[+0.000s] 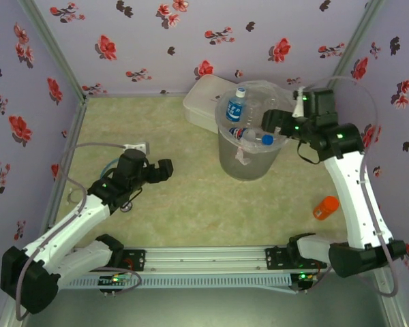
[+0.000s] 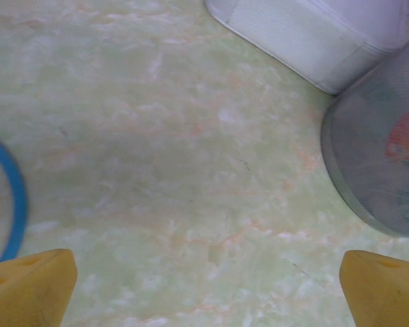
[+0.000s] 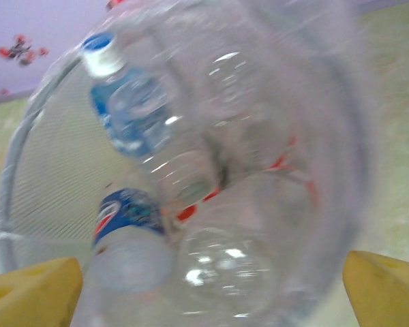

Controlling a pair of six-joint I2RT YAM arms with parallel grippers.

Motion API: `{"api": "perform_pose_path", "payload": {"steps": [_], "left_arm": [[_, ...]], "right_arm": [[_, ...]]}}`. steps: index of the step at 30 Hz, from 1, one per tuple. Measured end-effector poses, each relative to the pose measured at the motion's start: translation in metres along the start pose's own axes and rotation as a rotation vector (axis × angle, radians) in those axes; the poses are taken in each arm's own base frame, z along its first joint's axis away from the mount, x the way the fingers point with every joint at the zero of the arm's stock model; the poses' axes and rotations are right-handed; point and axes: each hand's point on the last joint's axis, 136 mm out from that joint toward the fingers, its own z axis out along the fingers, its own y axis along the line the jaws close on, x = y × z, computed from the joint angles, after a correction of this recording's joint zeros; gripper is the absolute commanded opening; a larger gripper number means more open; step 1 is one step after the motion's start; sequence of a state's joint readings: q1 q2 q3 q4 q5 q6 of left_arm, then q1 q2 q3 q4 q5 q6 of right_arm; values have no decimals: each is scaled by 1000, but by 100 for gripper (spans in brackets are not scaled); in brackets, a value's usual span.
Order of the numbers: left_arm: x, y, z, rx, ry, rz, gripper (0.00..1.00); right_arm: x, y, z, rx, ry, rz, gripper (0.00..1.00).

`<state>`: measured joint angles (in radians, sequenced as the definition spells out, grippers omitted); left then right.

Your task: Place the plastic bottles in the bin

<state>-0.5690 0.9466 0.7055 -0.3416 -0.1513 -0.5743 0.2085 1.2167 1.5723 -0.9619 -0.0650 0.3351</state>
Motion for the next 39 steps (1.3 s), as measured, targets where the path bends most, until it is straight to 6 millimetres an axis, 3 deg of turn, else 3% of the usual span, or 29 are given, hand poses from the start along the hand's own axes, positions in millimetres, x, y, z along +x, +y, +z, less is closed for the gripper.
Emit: {"api": "perform_pose_path", "payload": {"steps": [6, 9, 12, 17, 22, 27, 33, 36, 39], "left_arm": [[0, 42, -1, -132, 29, 21, 100], [-3, 62, -2, -194, 28, 22, 100], [-8, 74, -4, -231, 15, 17, 100], [-11, 84, -8, -258, 0, 25, 100], [-12, 97, -11, -289, -7, 24, 100], [-11, 115, -13, -334, -8, 6, 100], [-1, 137, -12, -389, -11, -21, 100], [2, 149, -11, -426, -29, -28, 100], [-2, 158, -9, -454, -77, -26, 100]], "right_arm": [[-26, -62, -17, 136, -154, 126, 99], [-26, -91, -6, 168, -164, 197, 99], [-29, -101, 22, 129, -122, 240, 99], [-21, -84, 74, -28, -6, 276, 99], [5, -43, 89, -167, 87, 254, 98], [26, 2, 81, -288, 111, 208, 98], [65, 68, 52, -502, 229, 178, 99], [70, 69, 45, -488, 226, 141, 99], [63, 32, 48, -290, 143, 121, 99]]}}
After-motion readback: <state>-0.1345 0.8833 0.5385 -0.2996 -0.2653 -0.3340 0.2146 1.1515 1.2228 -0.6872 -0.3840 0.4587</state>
